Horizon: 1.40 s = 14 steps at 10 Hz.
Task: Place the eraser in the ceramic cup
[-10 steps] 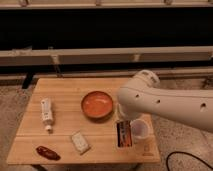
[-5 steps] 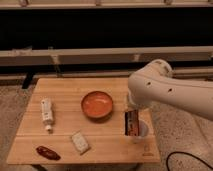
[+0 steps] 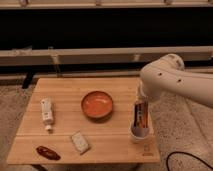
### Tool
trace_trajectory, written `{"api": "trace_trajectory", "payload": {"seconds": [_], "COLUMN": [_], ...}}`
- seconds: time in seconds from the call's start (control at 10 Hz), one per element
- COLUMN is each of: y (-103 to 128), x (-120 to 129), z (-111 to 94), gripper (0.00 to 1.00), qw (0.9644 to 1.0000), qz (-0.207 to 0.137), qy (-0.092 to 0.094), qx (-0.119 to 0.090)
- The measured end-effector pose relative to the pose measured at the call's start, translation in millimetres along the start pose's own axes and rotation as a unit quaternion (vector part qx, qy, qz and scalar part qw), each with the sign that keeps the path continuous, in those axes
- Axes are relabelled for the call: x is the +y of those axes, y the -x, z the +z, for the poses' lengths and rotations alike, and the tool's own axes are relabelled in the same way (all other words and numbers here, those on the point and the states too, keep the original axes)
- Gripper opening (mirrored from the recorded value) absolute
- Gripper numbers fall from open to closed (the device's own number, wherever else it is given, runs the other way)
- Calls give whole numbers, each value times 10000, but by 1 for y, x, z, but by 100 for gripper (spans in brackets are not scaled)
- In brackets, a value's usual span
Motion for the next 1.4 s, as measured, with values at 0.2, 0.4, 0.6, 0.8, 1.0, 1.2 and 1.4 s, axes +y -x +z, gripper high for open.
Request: {"api": "trace_trajectory", "payload": {"seconds": [0.2, 0.4, 0.6, 0.8, 1.0, 1.2, 1.4], "y": [3, -2, -1, 0, 0, 2, 1], "x": [-12, -6, 3, -4, 0, 4, 1], "z": [13, 17, 16, 18, 21, 23, 23], "gripper": [15, 33, 40, 57, 59, 59, 64], "qw": [10000, 10000, 10000, 10000, 10000, 10000, 10000], "qz": [50, 26, -36, -36, -50, -70, -80], "qy": [51, 16, 22, 14, 18, 24, 9], "qx": [25, 11, -2, -1, -13, -29, -27]}}
